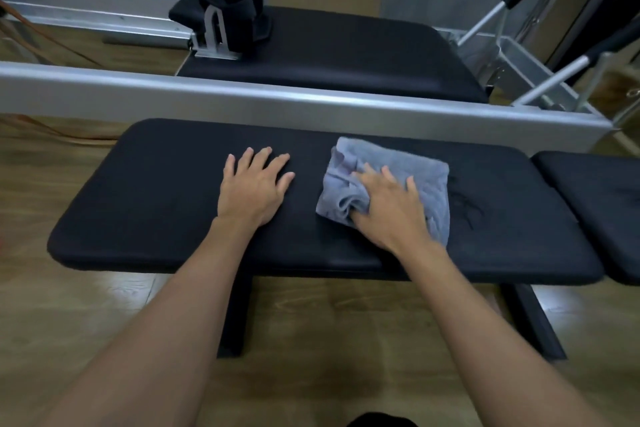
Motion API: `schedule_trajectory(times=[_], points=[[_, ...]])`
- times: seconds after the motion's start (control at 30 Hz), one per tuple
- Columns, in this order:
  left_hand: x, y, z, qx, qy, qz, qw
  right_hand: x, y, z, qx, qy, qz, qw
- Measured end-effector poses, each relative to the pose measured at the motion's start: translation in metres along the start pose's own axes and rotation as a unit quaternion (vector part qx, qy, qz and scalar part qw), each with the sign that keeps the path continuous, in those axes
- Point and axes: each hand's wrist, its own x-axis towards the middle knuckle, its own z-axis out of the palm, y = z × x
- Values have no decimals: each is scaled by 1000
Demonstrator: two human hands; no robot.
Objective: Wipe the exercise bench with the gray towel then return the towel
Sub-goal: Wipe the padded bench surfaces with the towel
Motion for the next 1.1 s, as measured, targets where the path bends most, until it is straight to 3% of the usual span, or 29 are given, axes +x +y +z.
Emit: schedule_trajectory(times=[0.13,0.2,0.27,0.53,0.7,0.97,1.1], points=[[-1,0,-1,-1,-3,0,1000,-90,9,9,-13,22,-36,999],[0,0,-1,-1,1,1,1000,-94,17,7,-10,18,-39,999],[1,1,-1,0,7,3,1000,-67,22,-3,-1,-14,-7,1000],[4,-1,2,-2,4,3,1000,88,47,-17,43,1,61,997],[6,-3,3,1,4,1,1000,121,56,-23,45,-11,83,996],[3,-3,1,-7,-7,-1,1000,9,72,-15,-7,2,25,1000],[3,1,-5,-8,-15,-2,1000,-62,71,-13,-18,-24,38,999]])
